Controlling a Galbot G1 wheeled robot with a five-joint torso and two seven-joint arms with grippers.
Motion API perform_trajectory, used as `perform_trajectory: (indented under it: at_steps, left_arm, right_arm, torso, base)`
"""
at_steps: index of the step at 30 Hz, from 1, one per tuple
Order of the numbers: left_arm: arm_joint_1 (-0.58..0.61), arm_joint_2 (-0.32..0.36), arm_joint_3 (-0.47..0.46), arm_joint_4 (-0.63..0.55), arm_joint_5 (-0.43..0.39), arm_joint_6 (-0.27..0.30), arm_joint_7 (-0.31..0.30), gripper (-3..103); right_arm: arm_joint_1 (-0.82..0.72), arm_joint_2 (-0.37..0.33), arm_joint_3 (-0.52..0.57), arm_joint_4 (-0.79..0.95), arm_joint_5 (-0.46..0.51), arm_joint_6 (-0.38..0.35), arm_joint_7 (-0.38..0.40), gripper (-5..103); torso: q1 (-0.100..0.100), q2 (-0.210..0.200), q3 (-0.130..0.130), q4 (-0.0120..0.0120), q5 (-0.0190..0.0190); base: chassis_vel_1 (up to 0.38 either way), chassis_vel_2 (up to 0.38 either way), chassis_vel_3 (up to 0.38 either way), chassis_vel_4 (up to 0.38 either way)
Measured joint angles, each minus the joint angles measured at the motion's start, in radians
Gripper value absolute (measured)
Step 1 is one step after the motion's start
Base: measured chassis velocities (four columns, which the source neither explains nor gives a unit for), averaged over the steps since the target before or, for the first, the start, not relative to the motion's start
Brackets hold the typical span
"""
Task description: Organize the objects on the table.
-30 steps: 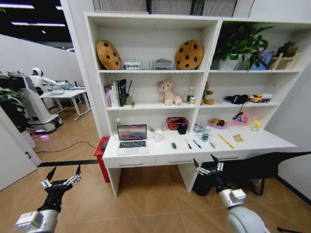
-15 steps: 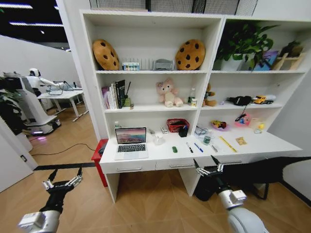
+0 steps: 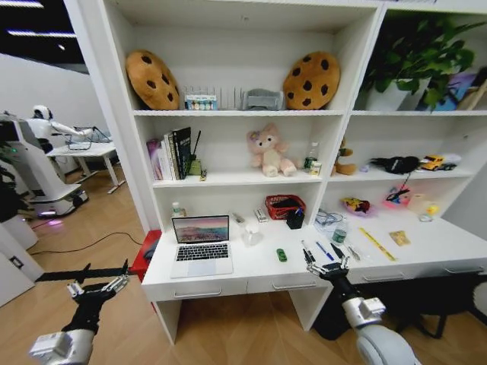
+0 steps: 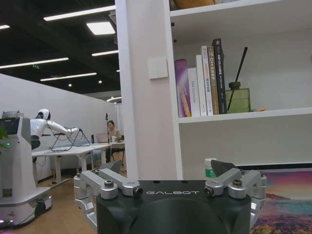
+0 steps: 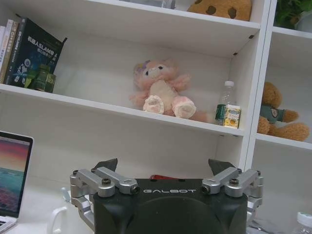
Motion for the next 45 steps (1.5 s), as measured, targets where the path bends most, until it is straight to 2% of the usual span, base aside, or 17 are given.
perform_trajectory:
  at_steps: [31, 34, 37, 38, 40, 41, 42, 43, 44, 45]
  left_arm:
    - [-0.008, 0.023, 0.004, 0.008, -0.004, 0.001, 0.009, 98]
    - [-0.004, 0.056, 0.006, 0.008, -0.005, 0.007, 0.022, 93]
    - [-0.003, 0.106, 0.029, 0.006, -0.005, 0.018, 0.041, 79]
    - [-0.003, 0.106, 0.029, 0.006, -0.005, 0.018, 0.041, 79]
    - [0.008, 0.172, 0.038, 0.004, -0.017, 0.026, 0.053, 68]
    - [0.008, 0.172, 0.038, 0.004, -0.017, 0.026, 0.053, 68]
    - [0.022, 0.231, 0.036, 0.006, -0.026, 0.026, 0.062, 62]
    - [0.022, 0.231, 0.036, 0.006, -0.026, 0.026, 0.062, 62]
    - [0.039, 0.301, 0.026, 0.010, -0.039, 0.027, 0.066, 57]
    - [0.039, 0.301, 0.026, 0.010, -0.039, 0.027, 0.066, 57]
  right_arm:
    - [0.002, 0.013, -0.004, -0.006, -0.020, -0.003, 0.024, 100]
    - [0.000, 0.019, -0.003, -0.013, -0.021, -0.003, 0.026, 100]
    - [-0.004, 0.030, 0.007, -0.027, -0.013, 0.001, 0.025, 100]
    - [-0.004, 0.030, 0.007, -0.027, -0.013, 0.001, 0.025, 100]
    - [-0.006, 0.034, 0.015, -0.035, -0.009, 0.003, 0.025, 100]
    - [-0.006, 0.034, 0.015, -0.035, -0.009, 0.003, 0.025, 100]
    - [-0.008, 0.036, 0.020, -0.037, -0.007, 0.004, 0.025, 100]
    - [-0.008, 0.036, 0.020, -0.037, -0.007, 0.004, 0.025, 100]
    - [-0.009, 0.039, 0.026, -0.037, -0.006, 0.005, 0.025, 100]
    - [-0.009, 0.039, 0.026, -0.037, -0.006, 0.005, 0.025, 100]
  torso:
    - [0.000, 0.000, 0.000, 0.0001, 0.0002]
    - [0.000, 0.000, 0.000, 0.0000, 0.0001]
    - [-0.001, 0.000, 0.000, 0.0000, 0.0001]
    - [-0.001, 0.000, 0.000, 0.0000, 0.0001]
    - [-0.001, 0.001, 0.000, -0.0001, 0.0003]
    - [-0.001, 0.001, 0.000, -0.0001, 0.0003]
    - [-0.001, 0.000, 0.000, 0.0000, 0.0003]
    - [-0.001, 0.000, 0.000, 0.0000, 0.0003]
    - [-0.001, 0.000, 0.000, 0.0001, -0.0001]
    - [-0.001, 0.000, 0.000, 0.0001, -0.0001]
  base:
    - [-0.126, 0.122, 0.126, -0.128]
    - [0.000, 0.000, 0.000, 0.000]
    - [0.000, 0.000, 0.000, 0.000]
    - [0.000, 0.000, 0.000, 0.000]
    - [0.000, 0.000, 0.000, 0.000]
    - [0.000, 0.000, 0.000, 0.000]
    - [0.000, 0.000, 0.000, 0.000]
    - [0.000, 0.000, 0.000, 0.000]
    - [0.000, 0.000, 0.000, 0.000]
    - [0.000, 0.000, 0.000, 0.000]
